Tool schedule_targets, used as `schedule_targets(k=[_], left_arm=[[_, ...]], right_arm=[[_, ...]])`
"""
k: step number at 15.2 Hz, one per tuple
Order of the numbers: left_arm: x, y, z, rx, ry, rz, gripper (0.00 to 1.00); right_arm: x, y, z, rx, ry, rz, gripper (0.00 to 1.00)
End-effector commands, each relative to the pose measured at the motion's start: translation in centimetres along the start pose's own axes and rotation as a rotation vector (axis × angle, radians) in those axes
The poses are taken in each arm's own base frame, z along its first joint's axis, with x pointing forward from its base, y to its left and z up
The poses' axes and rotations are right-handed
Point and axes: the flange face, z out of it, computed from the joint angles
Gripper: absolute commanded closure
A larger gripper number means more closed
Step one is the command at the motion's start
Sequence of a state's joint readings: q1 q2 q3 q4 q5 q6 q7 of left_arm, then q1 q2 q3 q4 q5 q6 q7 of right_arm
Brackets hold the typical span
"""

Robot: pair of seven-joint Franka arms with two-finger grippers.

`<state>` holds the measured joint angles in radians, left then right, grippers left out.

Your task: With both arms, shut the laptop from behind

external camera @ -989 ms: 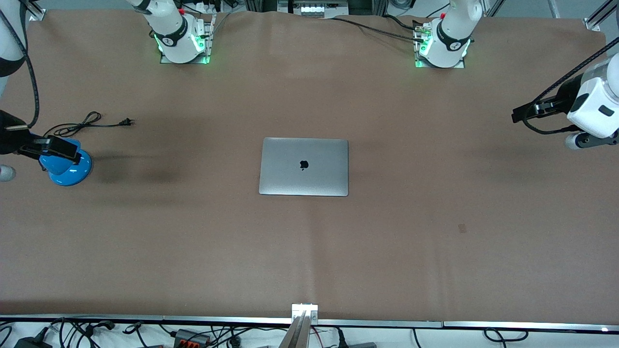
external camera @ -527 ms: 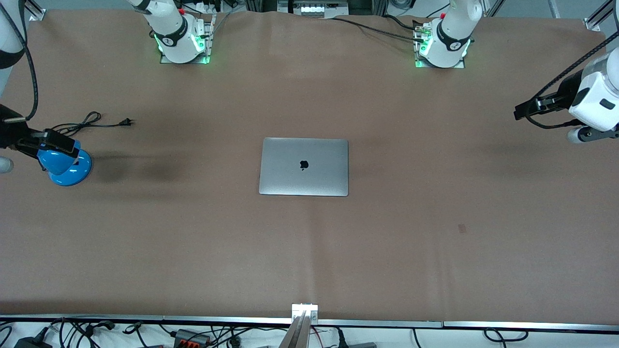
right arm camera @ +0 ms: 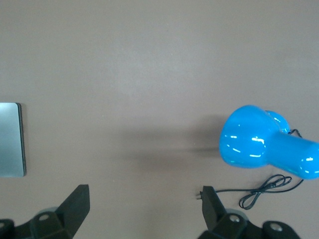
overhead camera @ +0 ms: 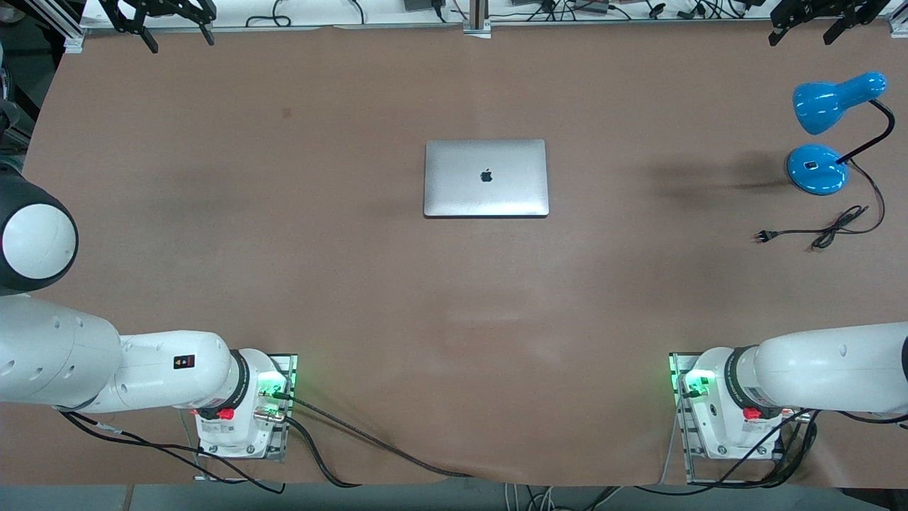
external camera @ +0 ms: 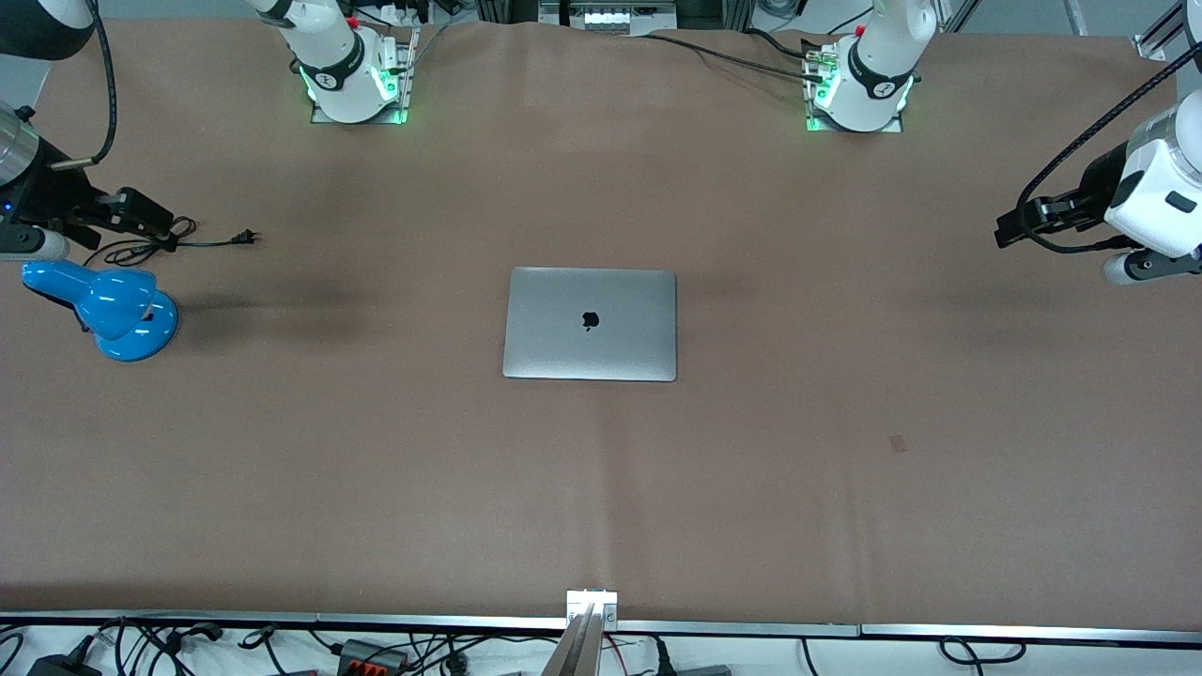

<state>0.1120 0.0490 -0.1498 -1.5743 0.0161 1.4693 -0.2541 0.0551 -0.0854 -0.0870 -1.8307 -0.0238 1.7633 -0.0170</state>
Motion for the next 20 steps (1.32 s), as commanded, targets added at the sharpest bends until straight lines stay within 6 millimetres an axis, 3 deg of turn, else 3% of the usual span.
schedule_targets(k=[1, 4, 12, 17, 20], left_arm=[[-1.3, 0.1, -0.5, -0.009, 0.01, 0.022, 0.0], [-2.1, 0.6, -1.0, -0.009, -0.001, 0.036, 0.0], [-2.5, 0.3, -1.2, -0.009, -0.027, 0.08, 0.0], [-2.6, -1.7, -1.5, -0.024, -0.021, 0.161, 0.0], [-2.7, -1.5, -1.5, -0.024, -0.027, 0.163, 0.0]], right_arm=[[-0.6, 0.0, -0.8, -0.01, 0.008, -0.014, 0.0], [0.6, 0.0, -1.2, -0.012, 0.02, -0.013, 0.0], [0.6, -0.1, -1.4, -0.009, 0.005, -0.015, 0.0], [0.6, 0.5, -1.5, -0.008, 0.008, -0.004, 0.0], [0.7, -0.3, -1.3, -0.013, 0.005, -0.014, 0.0]])
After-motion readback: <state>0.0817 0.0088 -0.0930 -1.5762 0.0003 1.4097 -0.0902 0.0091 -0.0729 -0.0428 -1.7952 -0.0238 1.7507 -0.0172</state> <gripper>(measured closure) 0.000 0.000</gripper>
